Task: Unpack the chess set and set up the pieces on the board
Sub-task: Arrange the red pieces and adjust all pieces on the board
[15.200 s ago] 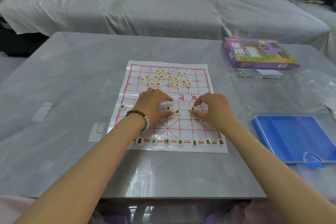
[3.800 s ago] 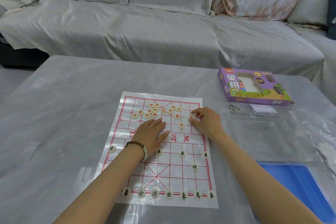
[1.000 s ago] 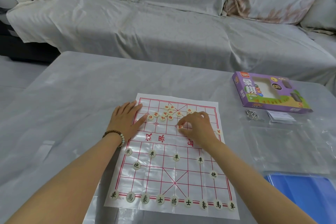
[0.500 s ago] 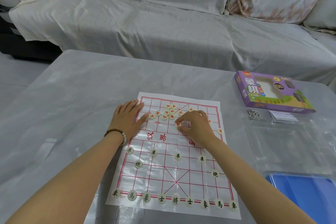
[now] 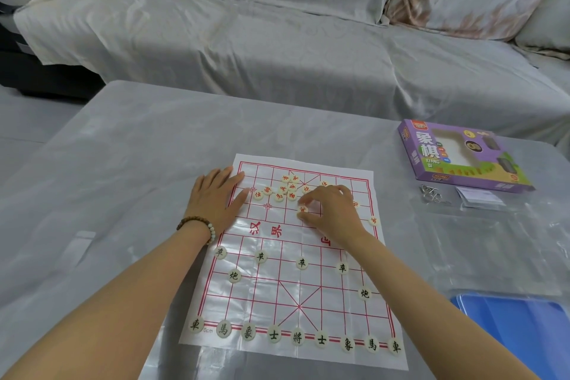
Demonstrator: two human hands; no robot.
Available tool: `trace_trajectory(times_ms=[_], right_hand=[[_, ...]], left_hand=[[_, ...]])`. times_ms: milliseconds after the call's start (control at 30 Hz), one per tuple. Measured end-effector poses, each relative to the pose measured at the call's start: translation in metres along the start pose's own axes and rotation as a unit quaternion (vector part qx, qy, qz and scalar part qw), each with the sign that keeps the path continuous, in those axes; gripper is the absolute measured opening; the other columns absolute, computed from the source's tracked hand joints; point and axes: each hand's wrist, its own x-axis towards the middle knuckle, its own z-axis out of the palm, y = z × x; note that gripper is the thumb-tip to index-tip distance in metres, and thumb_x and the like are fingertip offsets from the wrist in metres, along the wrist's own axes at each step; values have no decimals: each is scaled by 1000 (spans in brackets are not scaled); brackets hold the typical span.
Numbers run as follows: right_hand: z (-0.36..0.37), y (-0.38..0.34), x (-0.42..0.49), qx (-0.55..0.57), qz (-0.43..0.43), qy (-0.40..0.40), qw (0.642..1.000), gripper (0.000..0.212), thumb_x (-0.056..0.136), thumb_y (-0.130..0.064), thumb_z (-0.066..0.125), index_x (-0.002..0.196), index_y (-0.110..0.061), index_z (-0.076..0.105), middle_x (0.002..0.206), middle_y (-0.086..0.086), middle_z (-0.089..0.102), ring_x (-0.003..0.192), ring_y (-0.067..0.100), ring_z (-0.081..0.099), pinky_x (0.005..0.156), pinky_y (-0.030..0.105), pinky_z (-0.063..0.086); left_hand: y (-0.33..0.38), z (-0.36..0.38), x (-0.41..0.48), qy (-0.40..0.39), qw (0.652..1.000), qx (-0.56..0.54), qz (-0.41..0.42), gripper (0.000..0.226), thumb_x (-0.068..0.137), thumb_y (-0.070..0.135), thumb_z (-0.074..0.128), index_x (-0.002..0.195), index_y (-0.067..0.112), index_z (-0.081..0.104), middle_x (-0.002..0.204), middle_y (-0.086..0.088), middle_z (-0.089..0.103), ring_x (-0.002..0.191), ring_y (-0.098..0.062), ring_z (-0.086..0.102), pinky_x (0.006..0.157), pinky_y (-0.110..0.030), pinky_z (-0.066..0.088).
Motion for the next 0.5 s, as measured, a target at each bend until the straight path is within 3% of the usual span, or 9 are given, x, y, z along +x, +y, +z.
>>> trace_trajectory(times_ms=[67, 233, 500], right_hand=[[-1, 1, 5, 18, 1, 17, 1000, 26, 84, -42, 64, 107, -29, 66, 119, -11, 61, 117, 10, 48, 112, 34, 13], [-13, -1, 38, 64, 16, 39, 997, 24, 85, -36, 65, 106, -24, 69, 110, -5, 67, 102, 12, 58, 98, 38, 40], [-2, 0, 86, 16, 100, -45, 994, 33, 82, -46, 66, 105, -24, 69, 113, -6, 66, 106, 14, 56, 86, 30, 29]], left_hand=[[-1, 0, 0, -1, 1000, -1, 1, 56, 95, 53, 19, 145, 29, 25, 154, 2, 20, 143, -21, 10, 117, -41, 7], [-2, -1, 1, -5, 1000, 0, 0, 55, 95, 53, 18, 145, 30, 24, 154, 3, 19, 143, -19, 9, 117, -40, 6], [-3, 0, 1, 1, 1000, -16, -6, 74, 81, 65, 2, 144, 33, 25, 153, 6, 19, 143, -17, 8, 117, -38, 4]])
